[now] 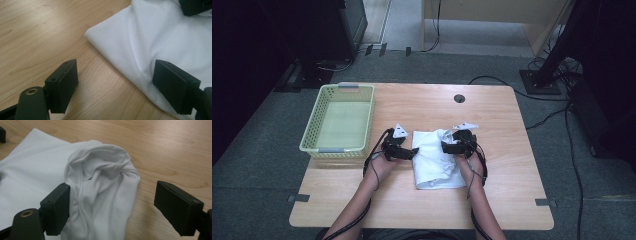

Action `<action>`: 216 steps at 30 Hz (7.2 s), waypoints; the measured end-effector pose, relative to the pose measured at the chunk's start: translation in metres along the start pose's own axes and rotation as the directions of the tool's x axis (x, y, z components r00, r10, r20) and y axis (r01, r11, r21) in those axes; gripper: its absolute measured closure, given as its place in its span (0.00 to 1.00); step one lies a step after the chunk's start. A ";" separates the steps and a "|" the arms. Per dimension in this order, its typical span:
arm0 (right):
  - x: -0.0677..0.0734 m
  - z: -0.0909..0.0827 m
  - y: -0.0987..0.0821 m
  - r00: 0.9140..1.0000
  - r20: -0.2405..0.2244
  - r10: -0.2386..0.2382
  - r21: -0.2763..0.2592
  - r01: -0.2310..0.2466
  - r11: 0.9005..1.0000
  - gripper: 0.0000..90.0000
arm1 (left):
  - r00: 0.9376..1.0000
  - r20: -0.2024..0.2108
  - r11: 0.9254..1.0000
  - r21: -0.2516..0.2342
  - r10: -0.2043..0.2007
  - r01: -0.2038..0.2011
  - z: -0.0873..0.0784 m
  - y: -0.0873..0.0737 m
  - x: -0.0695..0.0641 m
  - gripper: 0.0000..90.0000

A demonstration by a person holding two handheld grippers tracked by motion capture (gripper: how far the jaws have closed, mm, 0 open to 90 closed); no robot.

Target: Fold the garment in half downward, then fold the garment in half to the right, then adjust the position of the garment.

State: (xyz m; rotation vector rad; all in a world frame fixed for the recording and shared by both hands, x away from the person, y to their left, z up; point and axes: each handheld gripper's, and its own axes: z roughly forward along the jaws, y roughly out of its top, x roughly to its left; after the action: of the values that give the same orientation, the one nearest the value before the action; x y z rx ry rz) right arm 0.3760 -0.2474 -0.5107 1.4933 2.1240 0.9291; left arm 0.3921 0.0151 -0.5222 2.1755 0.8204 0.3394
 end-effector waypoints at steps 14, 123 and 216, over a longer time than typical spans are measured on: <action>-0.024 -0.006 -0.008 0.998 0.046 0.043 -0.026 -0.042 0.999 0.31 | 1.000 0.001 1.000 -0.001 0.000 0.000 0.000 0.000 0.000 0.23; 0.026 -0.067 -0.087 0.993 -0.115 -0.037 -0.073 0.028 0.997 0.49 | 1.000 -0.009 1.000 -0.004 -0.014 0.014 0.001 0.001 -0.001 0.23; 0.038 -0.027 -0.051 0.977 -0.133 -0.166 -0.084 0.156 0.984 0.43 | 0.987 -0.129 0.994 -0.053 -0.099 0.093 -0.006 0.015 0.030 0.23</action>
State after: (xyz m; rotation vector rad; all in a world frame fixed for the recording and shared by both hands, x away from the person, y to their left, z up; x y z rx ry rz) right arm 0.3102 -0.2308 -0.5249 1.2328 2.2440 1.0661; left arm 0.4186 0.0308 -0.5081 2.0794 0.9772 0.4526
